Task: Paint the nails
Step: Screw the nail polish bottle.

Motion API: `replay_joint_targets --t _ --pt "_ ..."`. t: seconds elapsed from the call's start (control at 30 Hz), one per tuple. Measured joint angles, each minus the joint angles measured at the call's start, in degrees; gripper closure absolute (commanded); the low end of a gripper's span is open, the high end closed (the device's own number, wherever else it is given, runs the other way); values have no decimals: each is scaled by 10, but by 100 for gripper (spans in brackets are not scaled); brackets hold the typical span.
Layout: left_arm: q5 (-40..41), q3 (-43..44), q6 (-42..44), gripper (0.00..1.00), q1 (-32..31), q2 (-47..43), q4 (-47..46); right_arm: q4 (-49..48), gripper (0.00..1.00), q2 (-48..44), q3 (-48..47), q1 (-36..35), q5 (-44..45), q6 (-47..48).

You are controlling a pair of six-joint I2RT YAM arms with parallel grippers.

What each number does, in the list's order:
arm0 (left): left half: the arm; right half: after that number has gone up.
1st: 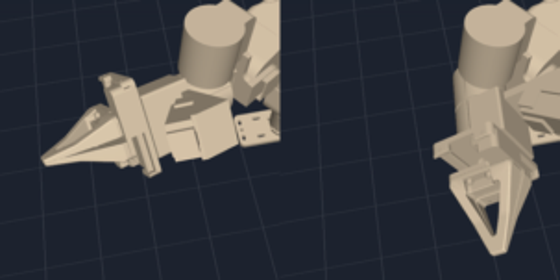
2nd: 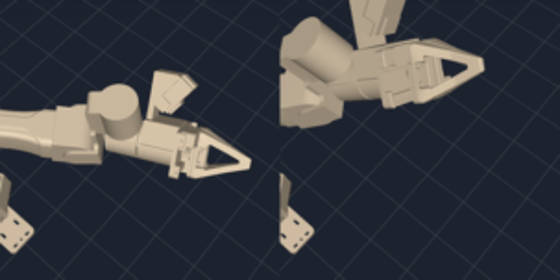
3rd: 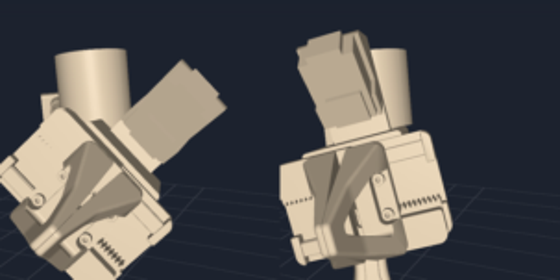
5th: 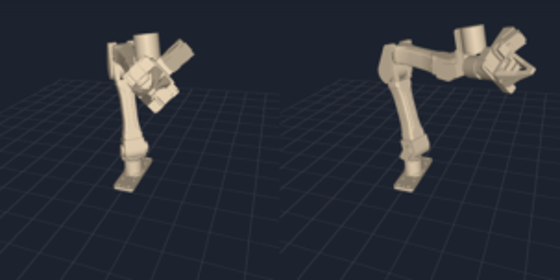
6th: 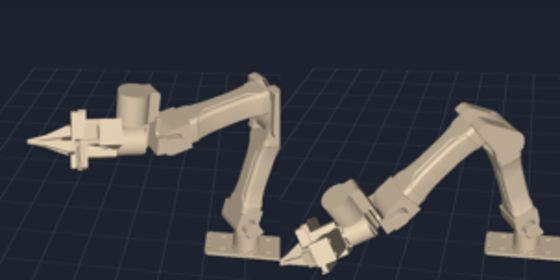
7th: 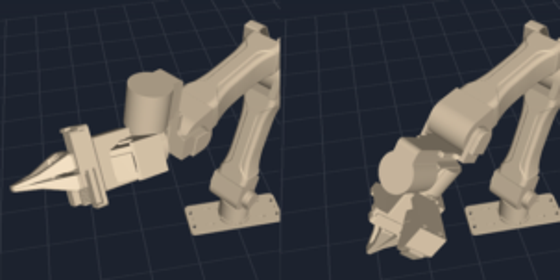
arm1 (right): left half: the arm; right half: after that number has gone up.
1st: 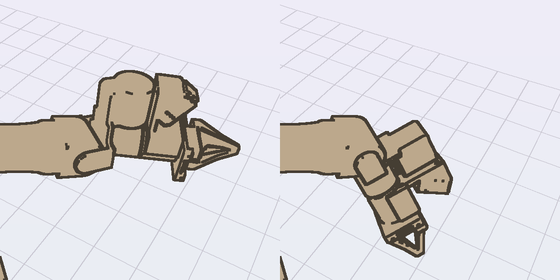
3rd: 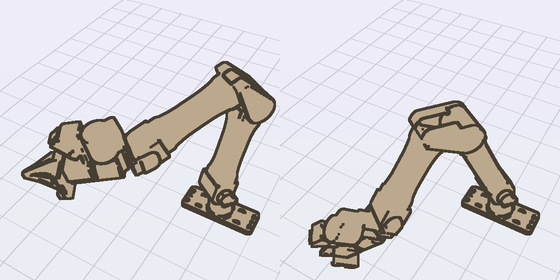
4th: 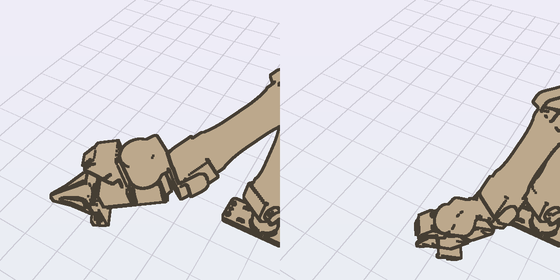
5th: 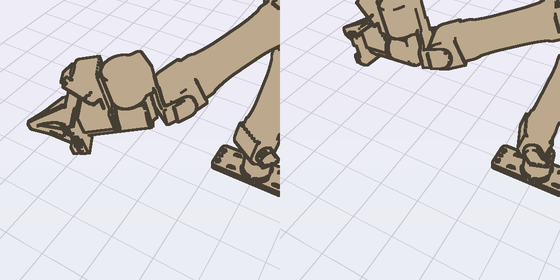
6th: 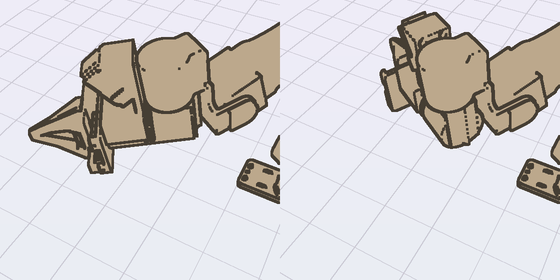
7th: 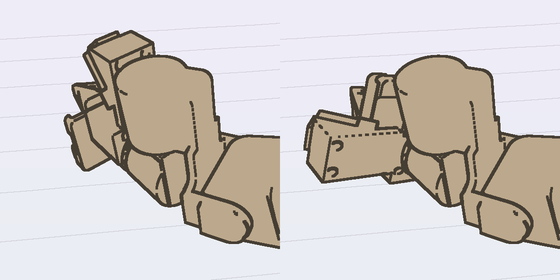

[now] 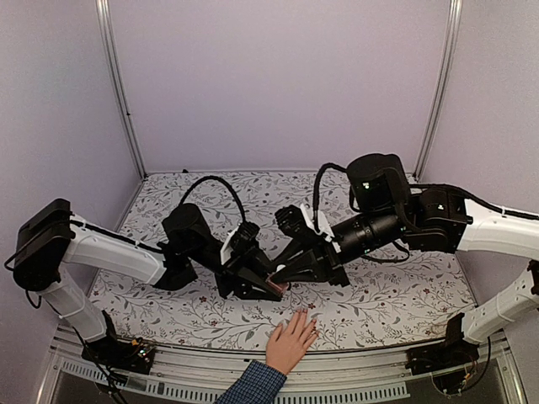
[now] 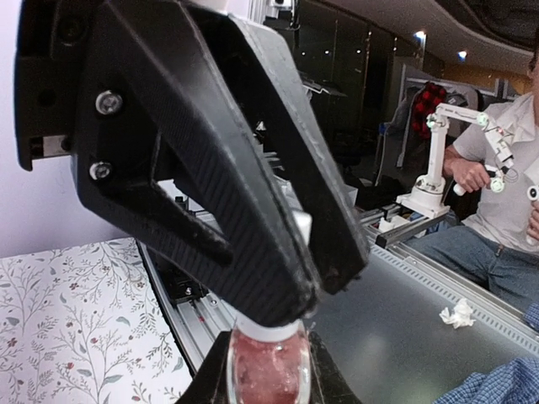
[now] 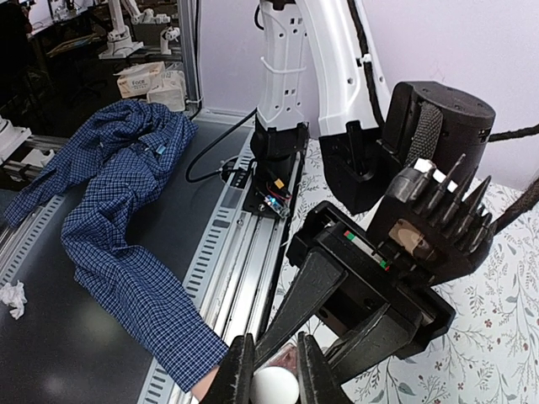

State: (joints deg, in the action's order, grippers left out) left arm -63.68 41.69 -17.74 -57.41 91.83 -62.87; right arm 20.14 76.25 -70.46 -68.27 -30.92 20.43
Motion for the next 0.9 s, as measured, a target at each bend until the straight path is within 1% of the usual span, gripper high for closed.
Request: replay_joint_targets --t 0.13,0.27,0.57,0.7,0.9 --pt "0 -6 32 100 6 -11 49 34 100 23 -22 1 12 0" --pt "10 -17 48 100 14 -26 77 43 100 33 -30 2 23 -1" --pt "49 -33 50 100 22 -35 70 34 100 33 -27 2 54 -12" --pt "83 -45 54 100 24 -47 69 27 100 34 -27 4 71 -22" --pt "163 -72 57 100 25 -65 61 10 100 41 -27 5 119 -44"
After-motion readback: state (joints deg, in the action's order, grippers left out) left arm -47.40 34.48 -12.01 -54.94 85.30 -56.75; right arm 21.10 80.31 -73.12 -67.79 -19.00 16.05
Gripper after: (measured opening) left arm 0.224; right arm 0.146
